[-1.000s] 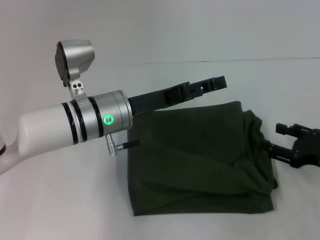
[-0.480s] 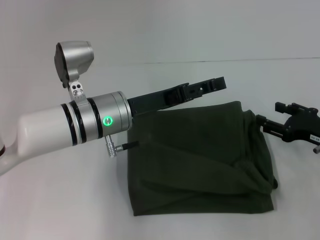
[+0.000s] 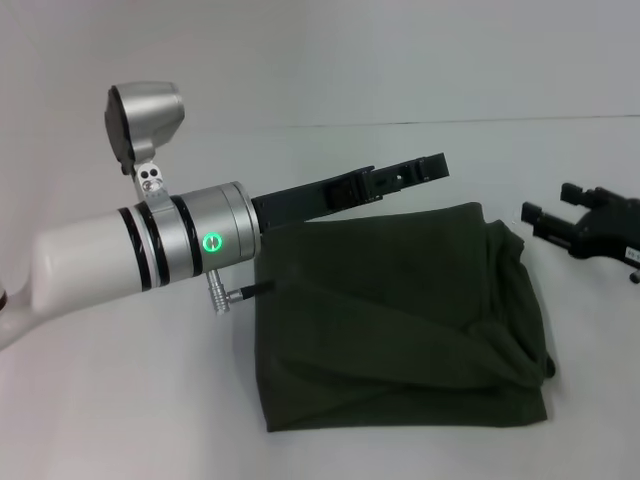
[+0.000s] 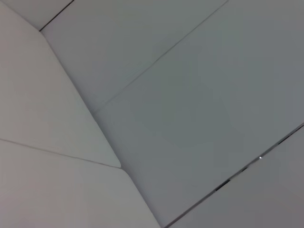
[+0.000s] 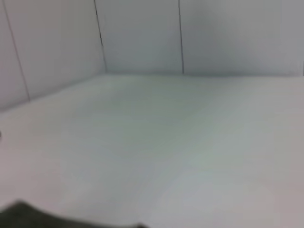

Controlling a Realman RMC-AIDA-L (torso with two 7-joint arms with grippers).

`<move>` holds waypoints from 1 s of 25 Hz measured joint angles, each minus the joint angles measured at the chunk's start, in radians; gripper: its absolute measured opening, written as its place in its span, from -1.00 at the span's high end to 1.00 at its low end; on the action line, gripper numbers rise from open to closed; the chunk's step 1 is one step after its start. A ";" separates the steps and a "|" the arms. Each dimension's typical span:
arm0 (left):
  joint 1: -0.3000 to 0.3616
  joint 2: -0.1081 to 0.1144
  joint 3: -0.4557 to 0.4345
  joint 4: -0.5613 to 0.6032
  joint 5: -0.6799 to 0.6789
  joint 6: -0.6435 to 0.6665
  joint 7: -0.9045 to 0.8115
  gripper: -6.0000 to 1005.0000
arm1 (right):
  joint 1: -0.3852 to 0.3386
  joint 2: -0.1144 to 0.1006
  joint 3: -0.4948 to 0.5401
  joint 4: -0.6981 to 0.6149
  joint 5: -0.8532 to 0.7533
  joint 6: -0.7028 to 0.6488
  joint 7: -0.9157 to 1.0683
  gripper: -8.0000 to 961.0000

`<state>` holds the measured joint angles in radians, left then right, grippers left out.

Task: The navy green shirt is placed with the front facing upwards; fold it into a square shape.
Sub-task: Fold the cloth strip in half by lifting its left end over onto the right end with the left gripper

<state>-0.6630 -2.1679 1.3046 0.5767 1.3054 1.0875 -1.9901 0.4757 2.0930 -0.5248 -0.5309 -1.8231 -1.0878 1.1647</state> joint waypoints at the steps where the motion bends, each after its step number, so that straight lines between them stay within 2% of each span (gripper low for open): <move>1: 0.001 0.000 -0.005 0.000 0.000 0.002 0.007 -0.86 | -0.002 -0.002 -0.001 0.000 0.020 -0.021 0.008 -0.53; 4: 0.007 -0.002 -0.035 0.000 0.000 0.023 0.038 -0.86 | 0.009 -0.005 -0.012 -0.003 0.033 -0.055 0.060 -0.53; 9: 0.017 -0.002 -0.081 -0.002 0.000 0.057 0.066 -0.86 | 0.045 -0.003 -0.080 0.003 0.021 -0.035 0.133 -0.53; 19: 0.019 0.000 -0.097 -0.004 -0.001 0.058 0.078 -0.86 | 0.100 -0.002 -0.197 0.071 0.020 0.108 0.258 -0.48; 25: 0.019 0.002 -0.099 -0.002 -0.002 0.054 0.080 -0.86 | 0.103 -0.002 -0.210 0.078 0.020 0.111 0.270 -0.43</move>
<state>-0.6442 -2.1655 1.2058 0.5743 1.3038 1.1418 -1.9102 0.5784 2.0915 -0.7347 -0.4533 -1.8034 -0.9772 1.4345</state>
